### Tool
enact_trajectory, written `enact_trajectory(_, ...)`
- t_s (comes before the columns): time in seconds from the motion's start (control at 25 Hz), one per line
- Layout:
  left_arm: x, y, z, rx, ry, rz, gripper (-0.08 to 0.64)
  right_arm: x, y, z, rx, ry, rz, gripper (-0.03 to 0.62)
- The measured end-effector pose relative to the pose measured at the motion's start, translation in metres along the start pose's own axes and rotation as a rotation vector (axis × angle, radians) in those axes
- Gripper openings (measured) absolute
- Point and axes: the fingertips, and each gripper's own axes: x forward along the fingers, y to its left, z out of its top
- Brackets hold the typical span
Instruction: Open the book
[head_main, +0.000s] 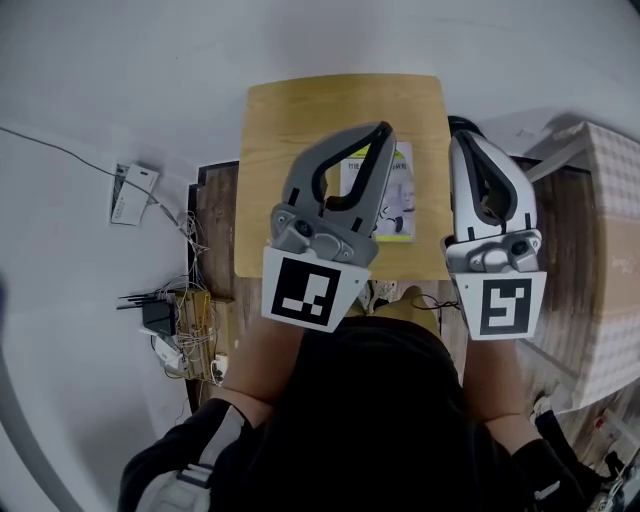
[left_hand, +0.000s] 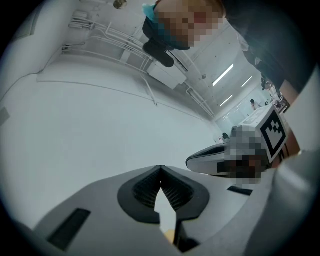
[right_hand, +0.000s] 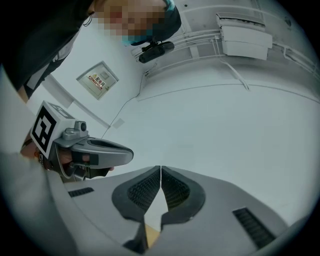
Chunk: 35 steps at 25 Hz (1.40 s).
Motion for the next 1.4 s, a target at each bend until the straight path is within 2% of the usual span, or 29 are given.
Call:
enact_trajectory(0.4, 0.004, -0.01, -0.002, 0.02, 0.021, 0.026, 0.011, -0.005, -0.002, -0.013, 0.024, 0.015, 0.065, 0.031)
enact_trajectory(0.8, 0.003, 0.001, -0.017, 0.021, 0.044, 0.019, 0.011, 0.011, 0.002, -0.026, 0.039, 0.039, 0.064, 0.031)
enact_trajectory(1.4, 0.01, 0.004, -0.036, -0.022, 0.069, 0.02, 0.011, 0.02, 0.013, -0.046, 0.034, 0.083, 0.115, 0.031)
